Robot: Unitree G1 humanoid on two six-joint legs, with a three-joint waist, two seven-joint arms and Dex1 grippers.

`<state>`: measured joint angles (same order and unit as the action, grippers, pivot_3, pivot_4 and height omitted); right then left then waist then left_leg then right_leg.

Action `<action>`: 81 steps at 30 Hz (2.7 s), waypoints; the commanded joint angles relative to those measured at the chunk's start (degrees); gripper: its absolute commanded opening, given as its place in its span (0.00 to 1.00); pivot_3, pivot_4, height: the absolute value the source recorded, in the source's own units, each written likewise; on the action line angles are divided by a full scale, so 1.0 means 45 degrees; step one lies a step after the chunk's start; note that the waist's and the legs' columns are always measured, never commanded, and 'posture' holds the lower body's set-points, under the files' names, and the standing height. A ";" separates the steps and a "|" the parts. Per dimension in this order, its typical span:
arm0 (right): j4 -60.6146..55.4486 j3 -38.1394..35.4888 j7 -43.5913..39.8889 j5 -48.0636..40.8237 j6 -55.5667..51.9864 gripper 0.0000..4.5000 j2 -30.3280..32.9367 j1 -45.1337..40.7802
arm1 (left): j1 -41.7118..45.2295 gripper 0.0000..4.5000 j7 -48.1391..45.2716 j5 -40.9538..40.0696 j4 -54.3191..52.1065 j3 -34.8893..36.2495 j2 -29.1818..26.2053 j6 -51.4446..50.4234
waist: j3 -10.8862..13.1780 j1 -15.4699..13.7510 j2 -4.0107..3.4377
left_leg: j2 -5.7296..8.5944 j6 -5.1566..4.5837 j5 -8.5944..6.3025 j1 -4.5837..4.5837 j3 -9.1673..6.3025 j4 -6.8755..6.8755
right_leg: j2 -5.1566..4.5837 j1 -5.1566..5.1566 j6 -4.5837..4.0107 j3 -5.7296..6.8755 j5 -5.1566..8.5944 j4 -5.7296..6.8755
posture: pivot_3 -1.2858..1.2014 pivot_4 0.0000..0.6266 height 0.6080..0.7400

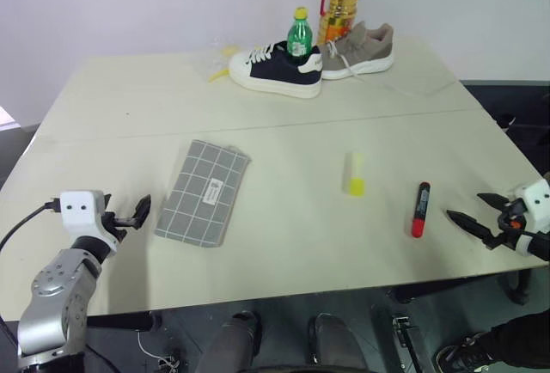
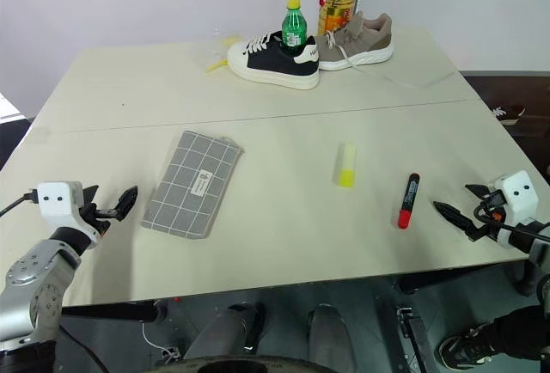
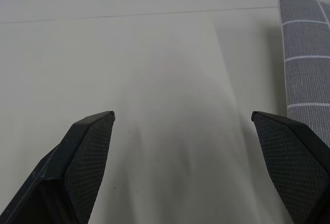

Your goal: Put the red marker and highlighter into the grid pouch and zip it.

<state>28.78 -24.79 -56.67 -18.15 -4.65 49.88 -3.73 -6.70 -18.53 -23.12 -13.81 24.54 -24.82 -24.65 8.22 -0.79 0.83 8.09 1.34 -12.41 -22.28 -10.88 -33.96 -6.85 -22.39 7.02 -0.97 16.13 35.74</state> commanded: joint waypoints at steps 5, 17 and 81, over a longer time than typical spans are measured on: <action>0.1648 0.0066 -0.0396 0.0139 0.1314 0.99 0.0298 -0.0803 | 0.0125 1.00 0.0127 -0.0022 -0.0493 0.0293 -0.0217 0.0000 | -0.0001 0.0002 -0.0002 | 0.0000 -0.0002 0.0000 0.0001 0.0003 0.0000 | 0.0001 0.0000 -0.0001 0.0000 -0.0003 -0.0003 | 0.52 0.24 1.00; -0.2905 0.1750 0.0620 -0.1227 -0.1459 0.99 -0.2170 -0.3479 | -0.0647 1.00 -0.0169 0.0766 -0.1875 -0.0573 0.0130 0.1673 | 0.0000 0.0015 -0.0003 | -0.0125 0.0017 -0.0021 0.0004 0.0097 -0.0002 | 0.0032 -0.0010 -0.0018 0.0016 -0.0097 -0.0074 | 0.52 0.24 1.00; -0.1598 1.1964 0.5486 0.5129 -0.5973 0.01 -1.1847 -0.7660 | -0.3317 1.00 -0.2965 0.7840 -0.1717 -0.4057 -0.3368 0.6133 | 0.0006 0.0387 -0.0049 | -0.0369 0.0162 -0.0128 0.0203 0.0216 0.0057 | 0.0293 -0.0095 -0.0084 -0.0076 -0.0128 0.0065 | 0.52 0.24 1.00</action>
<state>20.59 28.32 -31.48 4.32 -30.94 -2.92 -38.70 -22.37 -34.34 8.39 -24.58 6.82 -39.62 2.24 8.24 0.95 0.61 6.43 2.08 -12.99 -21.36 -9.91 -33.69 -5.53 -22.81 6.65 -1.31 15.55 36.04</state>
